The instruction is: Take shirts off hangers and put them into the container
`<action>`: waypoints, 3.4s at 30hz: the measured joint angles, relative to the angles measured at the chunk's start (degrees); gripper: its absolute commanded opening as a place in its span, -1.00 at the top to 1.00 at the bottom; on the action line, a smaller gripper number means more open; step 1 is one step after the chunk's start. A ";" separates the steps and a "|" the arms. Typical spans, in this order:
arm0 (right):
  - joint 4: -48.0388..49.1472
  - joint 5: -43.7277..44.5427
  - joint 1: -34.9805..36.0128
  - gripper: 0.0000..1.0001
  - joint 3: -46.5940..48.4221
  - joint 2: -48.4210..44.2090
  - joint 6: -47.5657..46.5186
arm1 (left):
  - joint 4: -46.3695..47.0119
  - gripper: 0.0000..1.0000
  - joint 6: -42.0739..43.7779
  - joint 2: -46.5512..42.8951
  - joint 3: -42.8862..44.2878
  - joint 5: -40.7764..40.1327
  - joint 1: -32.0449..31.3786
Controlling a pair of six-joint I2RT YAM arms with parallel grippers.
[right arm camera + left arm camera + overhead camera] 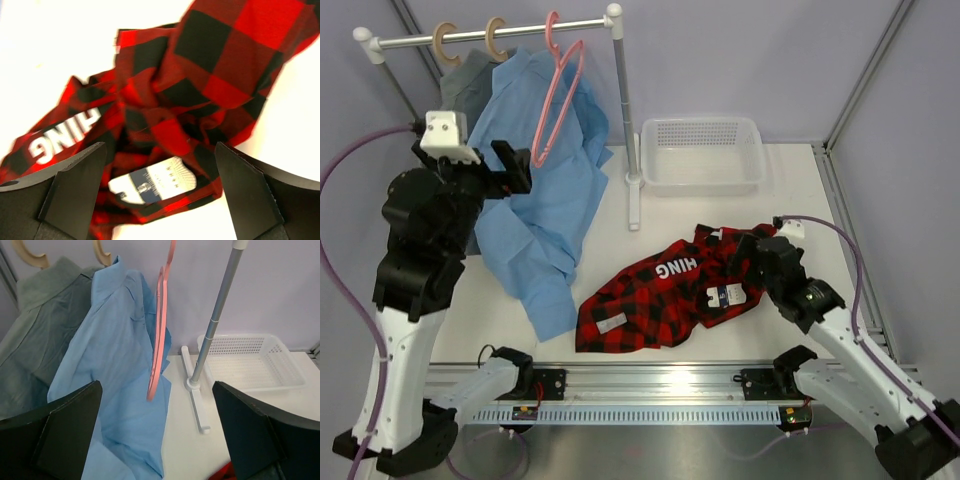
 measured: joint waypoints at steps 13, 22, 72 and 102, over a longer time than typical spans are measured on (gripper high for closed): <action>11.98 1.95 0.00 0.66 0.20 19.02 -2.45 | 2.78 -0.97 -2.80 -26.25 -42.91 4.28 0.13; 12.35 1.40 10.86 0.88 8.76 20.09 -7.19 | 8.46 -0.97 -2.78 -40.39 -54.05 3.52 0.13; 4.79 -4.55 39.74 1.00 37.99 60.33 -36.76 | 12.41 -0.97 -3.19 -45.99 -55.93 -12.90 0.13; -4.61 2.84 5.11 -0.99 10.62 31.08 3.98 | 12.41 -0.97 -3.19 -44.68 -55.93 -11.80 0.13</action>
